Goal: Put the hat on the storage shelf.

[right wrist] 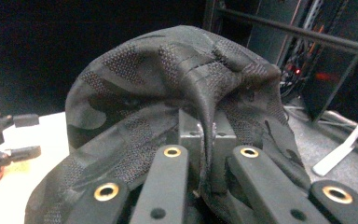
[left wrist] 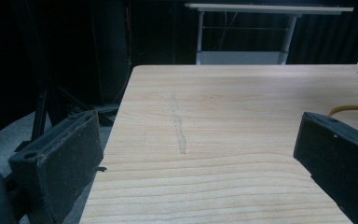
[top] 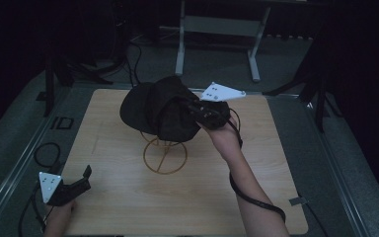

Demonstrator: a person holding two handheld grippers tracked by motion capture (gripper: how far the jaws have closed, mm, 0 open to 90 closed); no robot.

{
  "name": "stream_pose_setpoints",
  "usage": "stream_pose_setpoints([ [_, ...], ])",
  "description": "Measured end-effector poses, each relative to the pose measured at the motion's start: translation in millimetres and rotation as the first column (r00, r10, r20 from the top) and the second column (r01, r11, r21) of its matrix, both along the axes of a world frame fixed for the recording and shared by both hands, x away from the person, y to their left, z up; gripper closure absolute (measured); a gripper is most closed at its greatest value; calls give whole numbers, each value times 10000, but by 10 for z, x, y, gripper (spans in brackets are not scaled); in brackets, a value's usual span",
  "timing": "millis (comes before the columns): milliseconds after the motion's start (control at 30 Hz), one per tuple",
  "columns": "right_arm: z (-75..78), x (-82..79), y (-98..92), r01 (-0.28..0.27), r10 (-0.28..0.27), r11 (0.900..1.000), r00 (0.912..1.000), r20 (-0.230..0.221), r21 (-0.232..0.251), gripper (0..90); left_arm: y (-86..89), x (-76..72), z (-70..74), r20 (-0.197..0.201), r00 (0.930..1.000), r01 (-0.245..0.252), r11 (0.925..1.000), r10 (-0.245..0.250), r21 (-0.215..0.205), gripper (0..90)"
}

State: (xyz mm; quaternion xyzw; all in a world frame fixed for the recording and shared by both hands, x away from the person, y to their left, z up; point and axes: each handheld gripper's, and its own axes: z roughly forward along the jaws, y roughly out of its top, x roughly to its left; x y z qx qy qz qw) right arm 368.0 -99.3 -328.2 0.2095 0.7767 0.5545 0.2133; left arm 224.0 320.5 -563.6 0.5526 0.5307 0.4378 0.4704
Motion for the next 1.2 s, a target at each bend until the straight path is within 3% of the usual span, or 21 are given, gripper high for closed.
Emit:
stream_pose_setpoints([
  [367,-158,100,141,-93,68,9989,9986,-528,-464,875,3,-1,0,-3,10000,31,10000,-31,-33,17],
  [567,-192,110,146,-153,132,9993,9981,-607,-339,868,0,0,0,-11,10000,44,10000,-44,6,17],
  [667,-195,119,137,-327,309,9992,9962,-809,-216,790,0,0,0,-13,10000,57,10000,-57,13,18],
  [767,-240,113,188,-255,207,9978,9967,-784,-608,763,-1,0,0,-13,10000,64,10000,-64,25,17],
  [967,-319,139,187,-285,238,9986,9945,-1021,-455,701,-1,-1,0,-12,10000,89,10000,-89,20,17],
  [1000,-338,140,190,-244,187,9982,9944,-1039,-540,647,-1,-1,0,-16,9999,100,9999,-100,19,17],
  [1200,-370,127,200,-276,218,9981,9943,-1047,-547,556,-1,0,1,-19,9999,120,9999,-120,28,17],
])
